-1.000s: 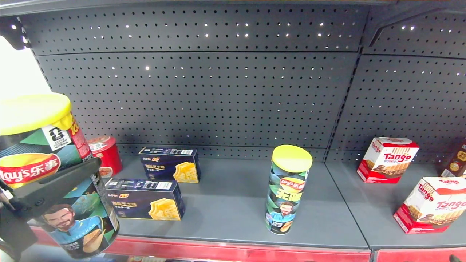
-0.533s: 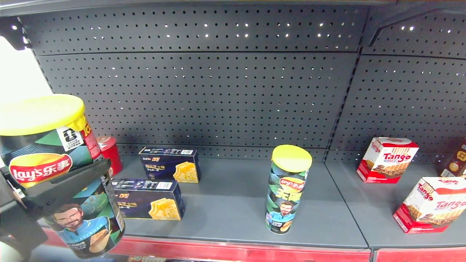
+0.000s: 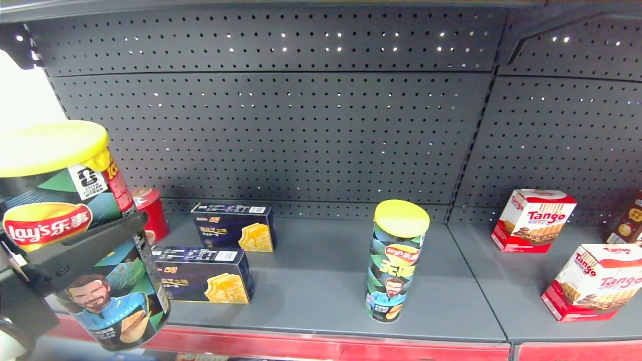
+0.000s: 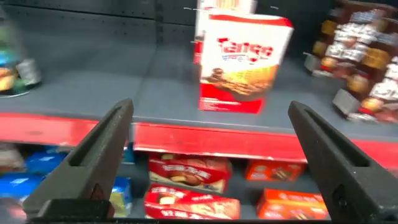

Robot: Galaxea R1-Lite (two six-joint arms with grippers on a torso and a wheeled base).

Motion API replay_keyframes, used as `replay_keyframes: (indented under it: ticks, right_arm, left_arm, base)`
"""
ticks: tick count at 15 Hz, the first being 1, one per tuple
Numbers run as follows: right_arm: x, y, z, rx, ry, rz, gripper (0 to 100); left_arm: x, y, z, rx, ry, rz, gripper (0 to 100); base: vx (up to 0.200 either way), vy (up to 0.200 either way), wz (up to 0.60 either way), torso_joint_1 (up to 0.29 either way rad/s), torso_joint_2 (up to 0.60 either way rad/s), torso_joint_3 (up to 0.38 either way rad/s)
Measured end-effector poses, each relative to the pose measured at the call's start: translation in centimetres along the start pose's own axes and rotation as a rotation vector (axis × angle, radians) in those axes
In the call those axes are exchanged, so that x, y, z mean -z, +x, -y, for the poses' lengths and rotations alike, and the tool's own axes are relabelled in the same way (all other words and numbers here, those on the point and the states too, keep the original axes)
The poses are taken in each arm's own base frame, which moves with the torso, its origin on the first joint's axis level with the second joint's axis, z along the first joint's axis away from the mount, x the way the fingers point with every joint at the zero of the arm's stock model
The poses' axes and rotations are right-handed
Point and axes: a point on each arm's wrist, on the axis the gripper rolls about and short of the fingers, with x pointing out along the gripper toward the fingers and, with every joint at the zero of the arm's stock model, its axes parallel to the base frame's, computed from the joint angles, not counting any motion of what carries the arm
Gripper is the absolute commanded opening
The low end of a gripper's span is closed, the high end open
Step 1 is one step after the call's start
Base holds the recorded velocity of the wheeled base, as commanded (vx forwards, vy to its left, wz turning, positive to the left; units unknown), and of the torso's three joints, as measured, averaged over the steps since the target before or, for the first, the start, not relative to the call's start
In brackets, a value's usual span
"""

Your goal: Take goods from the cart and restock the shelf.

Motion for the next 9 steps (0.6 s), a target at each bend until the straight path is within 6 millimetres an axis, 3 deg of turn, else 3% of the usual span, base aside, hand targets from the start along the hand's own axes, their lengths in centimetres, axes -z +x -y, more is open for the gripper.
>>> replay_keyframes:
  ticks: [9]
  right_arm:
    - [0.0,0.0,-0.1,-0.052,0.002,0.001,100]
  left_arm:
    - [-1.1,1.3,0.2,0.03,0.003,0.013,0]
  base:
    - [0.0,0.0,0.0,0.0,0.0,0.0]
